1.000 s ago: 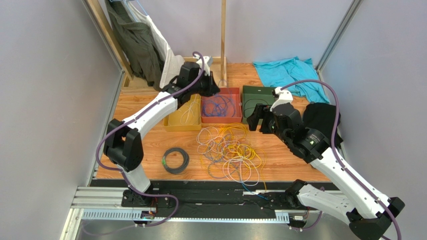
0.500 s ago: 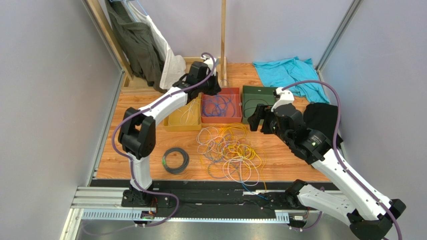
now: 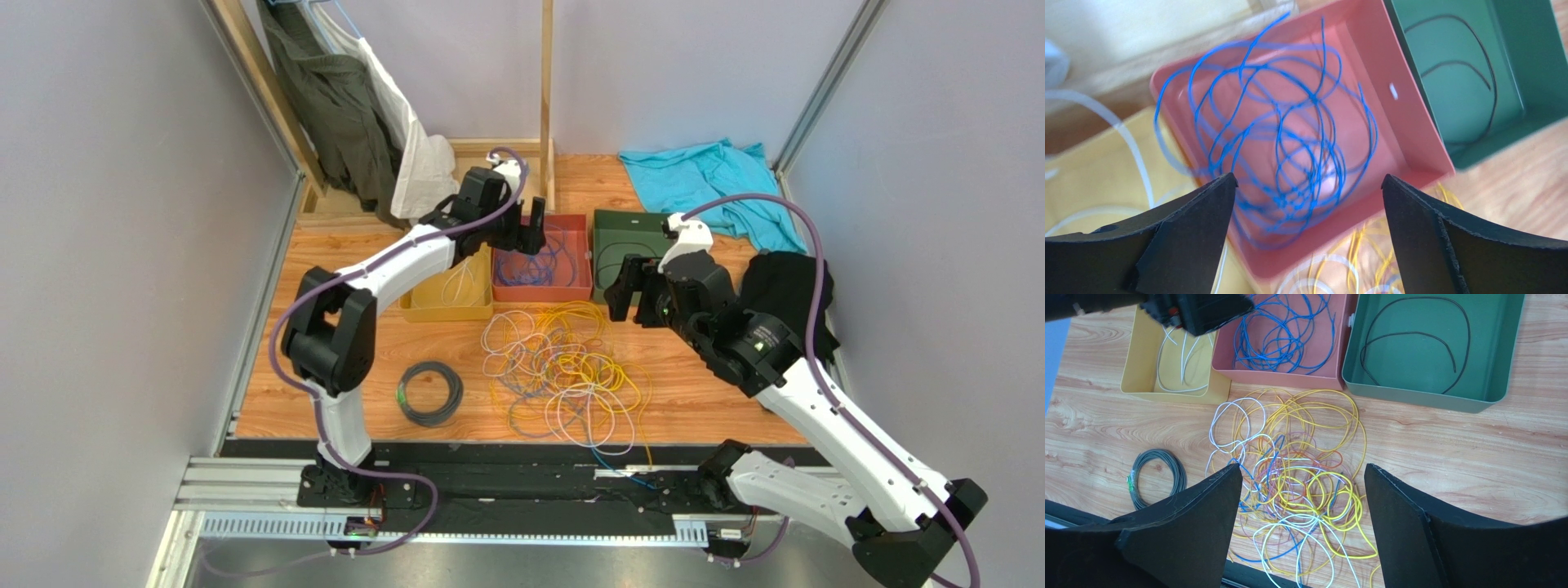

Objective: Untangle the cables

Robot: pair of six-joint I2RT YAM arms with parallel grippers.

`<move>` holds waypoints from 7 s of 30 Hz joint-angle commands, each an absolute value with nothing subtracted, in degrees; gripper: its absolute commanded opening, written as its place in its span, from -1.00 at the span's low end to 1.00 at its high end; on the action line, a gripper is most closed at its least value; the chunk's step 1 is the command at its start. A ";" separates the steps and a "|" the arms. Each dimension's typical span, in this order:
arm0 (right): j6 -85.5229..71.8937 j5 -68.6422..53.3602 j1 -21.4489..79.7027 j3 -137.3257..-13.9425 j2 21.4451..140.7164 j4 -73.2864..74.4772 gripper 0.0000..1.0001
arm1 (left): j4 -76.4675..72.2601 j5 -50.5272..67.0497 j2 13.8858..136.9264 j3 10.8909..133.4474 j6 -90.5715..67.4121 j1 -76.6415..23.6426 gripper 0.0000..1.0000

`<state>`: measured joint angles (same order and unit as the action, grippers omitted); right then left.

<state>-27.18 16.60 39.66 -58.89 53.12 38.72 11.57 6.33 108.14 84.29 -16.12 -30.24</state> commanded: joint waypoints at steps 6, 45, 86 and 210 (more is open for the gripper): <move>-29.79 14.24 39.55 -52.66 53.35 33.58 0.48 | 14.41 -1.91 79.85 69.62 -21.87 -33.39 0.98; -40.17 12.92 47.02 -36.48 49.48 41.13 0.17 | 21.09 4.13 56.26 35.60 -36.30 -47.29 0.69; -33.31 10.47 47.98 -49.21 60.99 44.65 0.04 | 31.49 -4.60 40.06 36.13 -42.98 -42.19 0.71; -17.58 14.15 60.83 -58.71 88.41 49.04 -0.16 | 29.79 2.11 45.18 36.56 -38.94 -42.27 0.65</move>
<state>-19.40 16.69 62.63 -59.29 86.59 52.73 30.24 2.09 45.21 36.23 -38.52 -42.33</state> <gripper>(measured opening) 0.488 0.826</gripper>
